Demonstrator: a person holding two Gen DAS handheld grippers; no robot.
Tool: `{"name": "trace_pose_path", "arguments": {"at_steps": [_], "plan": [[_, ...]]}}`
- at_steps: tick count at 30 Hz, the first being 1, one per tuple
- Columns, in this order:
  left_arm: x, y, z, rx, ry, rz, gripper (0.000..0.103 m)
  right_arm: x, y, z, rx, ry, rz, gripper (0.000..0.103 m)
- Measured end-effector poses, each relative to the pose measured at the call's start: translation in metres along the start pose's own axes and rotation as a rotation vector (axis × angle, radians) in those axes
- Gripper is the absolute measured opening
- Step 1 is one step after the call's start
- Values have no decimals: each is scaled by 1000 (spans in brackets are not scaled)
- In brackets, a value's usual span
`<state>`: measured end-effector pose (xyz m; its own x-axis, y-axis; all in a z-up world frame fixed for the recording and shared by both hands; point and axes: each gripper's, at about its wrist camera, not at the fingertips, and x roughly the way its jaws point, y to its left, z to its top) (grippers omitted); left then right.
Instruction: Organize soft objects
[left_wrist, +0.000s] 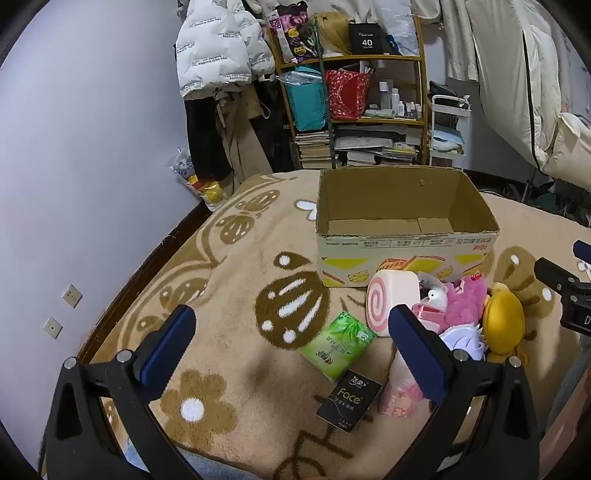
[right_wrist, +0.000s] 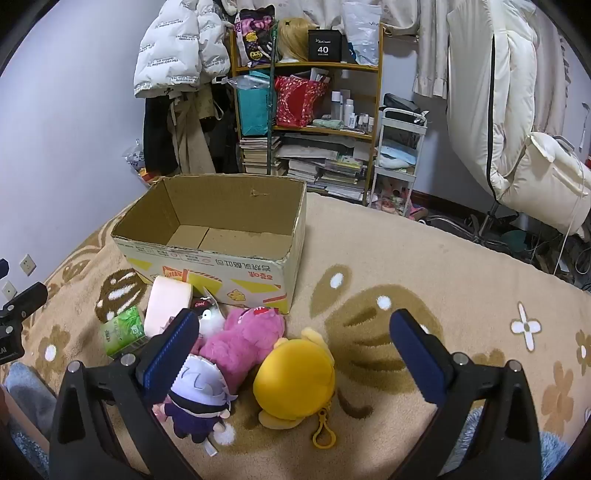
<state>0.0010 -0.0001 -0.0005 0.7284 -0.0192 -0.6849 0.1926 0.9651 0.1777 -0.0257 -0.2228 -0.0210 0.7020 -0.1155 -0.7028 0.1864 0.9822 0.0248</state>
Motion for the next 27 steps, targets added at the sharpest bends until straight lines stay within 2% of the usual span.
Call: {"name": "trace_pose_path", "arguments": {"at_steps": [27], "plan": [[-3,-1,-2,1,-18,17,103,0,0,0,0,0,0,103]]}}
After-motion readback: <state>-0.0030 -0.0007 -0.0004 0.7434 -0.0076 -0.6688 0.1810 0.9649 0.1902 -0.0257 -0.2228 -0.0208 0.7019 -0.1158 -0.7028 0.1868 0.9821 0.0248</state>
